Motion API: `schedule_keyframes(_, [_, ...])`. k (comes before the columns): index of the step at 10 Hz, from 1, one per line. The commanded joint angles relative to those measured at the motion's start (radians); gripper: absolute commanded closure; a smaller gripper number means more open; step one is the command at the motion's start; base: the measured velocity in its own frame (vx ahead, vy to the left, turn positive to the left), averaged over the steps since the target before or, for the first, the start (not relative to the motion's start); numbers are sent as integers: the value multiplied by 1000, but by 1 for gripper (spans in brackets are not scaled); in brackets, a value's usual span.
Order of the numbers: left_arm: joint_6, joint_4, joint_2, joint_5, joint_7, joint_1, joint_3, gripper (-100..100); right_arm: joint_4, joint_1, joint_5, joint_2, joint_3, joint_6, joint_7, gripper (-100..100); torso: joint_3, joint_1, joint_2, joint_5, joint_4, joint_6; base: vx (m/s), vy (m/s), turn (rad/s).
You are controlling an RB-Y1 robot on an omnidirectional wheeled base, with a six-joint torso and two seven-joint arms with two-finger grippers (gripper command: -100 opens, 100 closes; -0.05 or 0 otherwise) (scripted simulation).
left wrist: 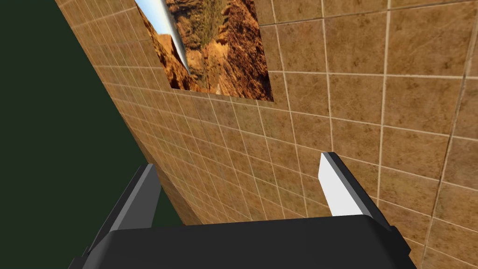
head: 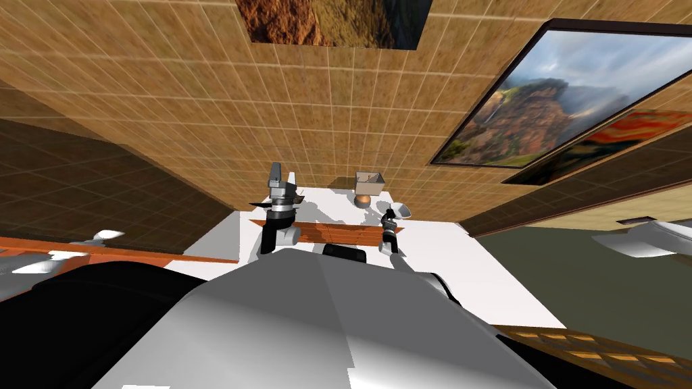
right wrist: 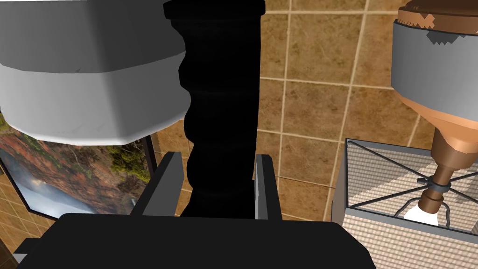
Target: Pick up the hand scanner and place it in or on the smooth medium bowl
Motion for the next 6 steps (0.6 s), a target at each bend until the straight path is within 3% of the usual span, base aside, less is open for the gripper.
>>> schedule_keyframes(1, [0,0,0,0,0,0,0,0,-21,19,17,-8,28,9,-26,100,0,0,0,0,0,0,46,92,-211])
schedule_keyframes(2, [0,0,0,0,0,0,0,0,-9,9,11,-7,17,1,-18,100,0,-1,1,-1,-1,-1,15,37,-38])
schedule_keyframes(3, [0,0,0,0,0,0,0,0,-10,10,12,-8,19,2,-22,0,1,-4,2,-2,-1,-2,2,8,6])
schedule_keyframes(4, [0,0,0,0,0,0,0,0,-10,7,28,-12,14,6,-19,100,1,-5,3,-2,0,-2,-109,32,-115])
schedule_keyframes(6, [0,0,0,0,0,-1,0,0,-13,-4,52,-19,3,14,-17,100,6,-7,15,-3,-2,3,-191,32,-183])
